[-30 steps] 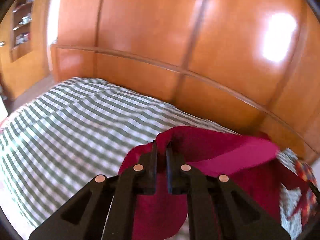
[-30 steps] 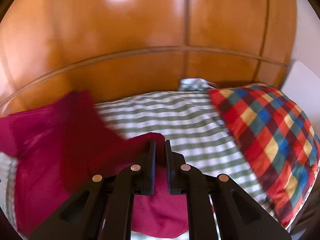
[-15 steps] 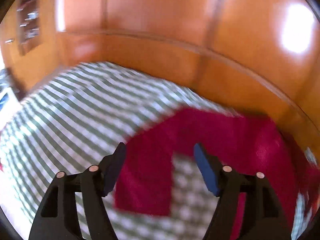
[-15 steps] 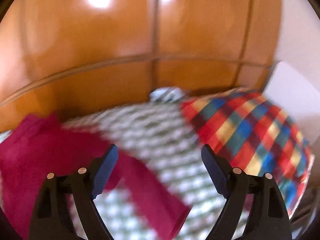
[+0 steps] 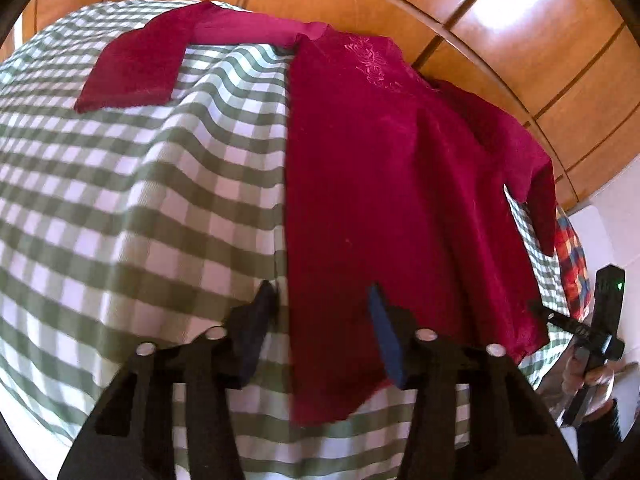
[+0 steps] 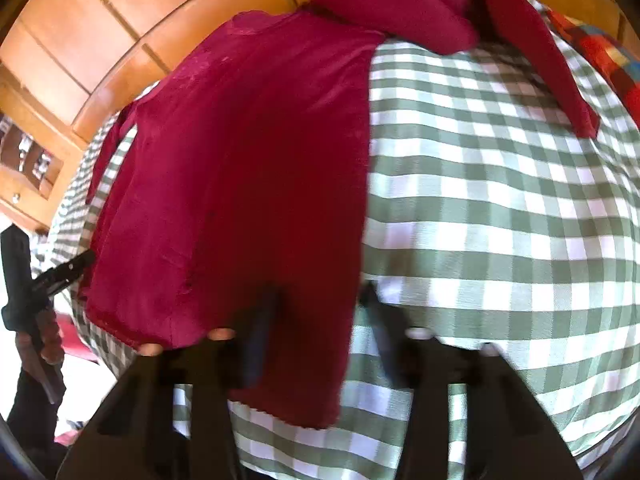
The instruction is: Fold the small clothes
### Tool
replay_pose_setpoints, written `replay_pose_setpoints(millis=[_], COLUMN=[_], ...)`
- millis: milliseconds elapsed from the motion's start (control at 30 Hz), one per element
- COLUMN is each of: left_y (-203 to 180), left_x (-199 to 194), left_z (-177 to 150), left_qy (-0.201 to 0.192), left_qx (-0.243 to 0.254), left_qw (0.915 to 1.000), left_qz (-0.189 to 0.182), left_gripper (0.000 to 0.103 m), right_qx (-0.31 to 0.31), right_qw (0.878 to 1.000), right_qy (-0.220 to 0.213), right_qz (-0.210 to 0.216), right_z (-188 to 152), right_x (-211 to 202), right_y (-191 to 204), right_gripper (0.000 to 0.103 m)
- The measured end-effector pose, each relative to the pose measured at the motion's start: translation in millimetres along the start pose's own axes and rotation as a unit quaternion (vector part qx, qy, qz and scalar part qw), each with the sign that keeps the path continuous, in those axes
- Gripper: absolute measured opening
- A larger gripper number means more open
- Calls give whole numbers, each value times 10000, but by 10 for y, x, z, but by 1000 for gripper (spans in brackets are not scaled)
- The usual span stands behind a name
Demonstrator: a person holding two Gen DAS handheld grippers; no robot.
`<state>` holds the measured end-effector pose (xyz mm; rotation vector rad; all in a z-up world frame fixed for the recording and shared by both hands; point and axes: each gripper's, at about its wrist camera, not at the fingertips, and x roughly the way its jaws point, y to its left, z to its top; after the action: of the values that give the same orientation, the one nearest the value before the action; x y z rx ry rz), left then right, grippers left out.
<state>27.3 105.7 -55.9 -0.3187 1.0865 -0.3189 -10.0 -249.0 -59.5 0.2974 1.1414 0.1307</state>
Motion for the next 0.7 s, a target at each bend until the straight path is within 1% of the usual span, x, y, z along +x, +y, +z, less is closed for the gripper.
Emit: replay_pose_setpoints(millis=[33,67,100,167,200,267,333,400,500,567,633,700], left_y=[-33,-62,-71,-91,-104,-129,-108,-81,-62,-10,23,40], left_x=[-5,9,61,71,69,-27,-144,-271,-445,-477,-430,-390], left_z=[1,14,34,58,76,56,54,60,-27,-177,-327,-462], left_qy=[-34,-60,-76,-84,-95,-182,-255,-276,-266,-96,163,335], left_qx=[-15,38,116,205,284,478,517,548,705,773,808,898], left_qw=[10000,9999,9997,9992,9988,9975,9972,9971,9960,9953,9941,9916], left_qz=[41,106,197,336,390,484,474,452,472,570,705,871], left_gripper=[36,27,18,10,8,6,6,5,5,5,5,5], right_qx=[-112,-292,-393,-515,-530,-526,-514,-505,-603,-630,-641,-648], right_qw=[9999,9994,9990,9982,9979,9972,9964,9962,9964,9964,9958,9956], right_qy=[11,-1,-22,-151,-234,-388,-493,-477,-197,101,395,503], right_qz=[-30,-171,-212,-262,-284,-367,-463,-524,-560,-556,-522,-443], right_z=[16,20,23,31,34,5,-27,-137,-371,-586,-785,-887], right_x=[11,-6,-37,-149,-235,-437,-635,-816,-869,-769,-658,-641], right_y=[18,86,112,132,120,30,-42,-155,-275,-286,-286,-289], right_gripper=[11,9,8,7,7,7,6,6,6,6,5,6])
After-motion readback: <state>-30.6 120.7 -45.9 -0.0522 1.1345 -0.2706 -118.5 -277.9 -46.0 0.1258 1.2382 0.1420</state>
